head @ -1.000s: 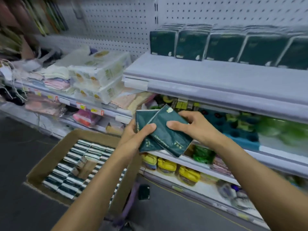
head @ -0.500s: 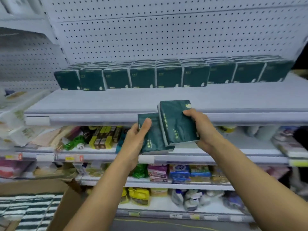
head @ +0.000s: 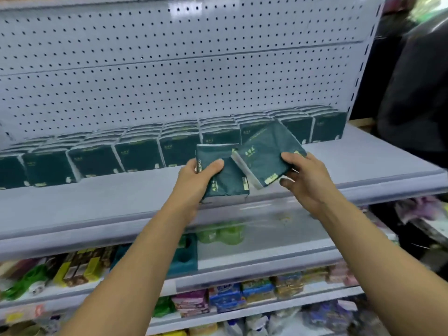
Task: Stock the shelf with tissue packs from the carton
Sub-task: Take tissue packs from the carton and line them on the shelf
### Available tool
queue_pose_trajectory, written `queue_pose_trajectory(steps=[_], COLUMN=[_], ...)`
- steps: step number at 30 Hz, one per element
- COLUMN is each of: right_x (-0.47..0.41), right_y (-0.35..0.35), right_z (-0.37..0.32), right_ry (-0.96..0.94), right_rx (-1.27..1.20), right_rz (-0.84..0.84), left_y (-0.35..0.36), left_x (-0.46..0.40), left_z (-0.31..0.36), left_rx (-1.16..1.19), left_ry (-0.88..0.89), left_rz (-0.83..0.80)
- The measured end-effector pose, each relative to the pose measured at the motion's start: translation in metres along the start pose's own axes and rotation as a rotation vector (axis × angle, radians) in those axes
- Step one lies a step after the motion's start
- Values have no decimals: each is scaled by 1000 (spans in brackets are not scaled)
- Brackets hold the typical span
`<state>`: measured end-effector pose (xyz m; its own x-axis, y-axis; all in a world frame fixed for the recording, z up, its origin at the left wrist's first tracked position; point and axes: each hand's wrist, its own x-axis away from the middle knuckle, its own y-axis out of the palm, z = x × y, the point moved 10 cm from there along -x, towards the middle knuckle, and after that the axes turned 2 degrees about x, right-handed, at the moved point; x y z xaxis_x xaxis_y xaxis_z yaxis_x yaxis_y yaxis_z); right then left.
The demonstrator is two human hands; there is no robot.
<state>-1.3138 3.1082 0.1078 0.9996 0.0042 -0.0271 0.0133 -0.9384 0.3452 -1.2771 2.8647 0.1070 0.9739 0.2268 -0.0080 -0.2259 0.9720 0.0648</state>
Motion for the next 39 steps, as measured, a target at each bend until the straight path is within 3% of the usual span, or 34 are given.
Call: queue_pose_trajectory(steps=[3, 9, 15, 20, 31, 34, 36, 39], right_x=[-30, -92, -124, -152, -184, -176, -158, -131], right_y=[-27, -57, -40, -39, -22, -21, -16, 15], right_z=[-7, 10, -6, 2, 8, -5, -23, -34], right_ry=[-42, -26, -178, -153, -189, -258, -400, -457], right_rx=[53, 430, 853, 1013, 1159, 1161, 1046, 717], right_rz=[88, 220, 223, 201, 114, 179, 220, -65], left_y=[5, 17, 21, 20, 24, 29, 37, 57], left_x=[-34, -86, -113, -124, -121, -115, -110, -107], left_z=[-1, -16, -22, -24, -18, -15, -10, -3], left_rx=[9, -54, -64, -67, -63, -61, -65, -109], left_ry=[-20, -69, -79, -72, -108, -104, -93, -59], left_rz=[10, -52, -91, -84, -52, -69, -107, -180])
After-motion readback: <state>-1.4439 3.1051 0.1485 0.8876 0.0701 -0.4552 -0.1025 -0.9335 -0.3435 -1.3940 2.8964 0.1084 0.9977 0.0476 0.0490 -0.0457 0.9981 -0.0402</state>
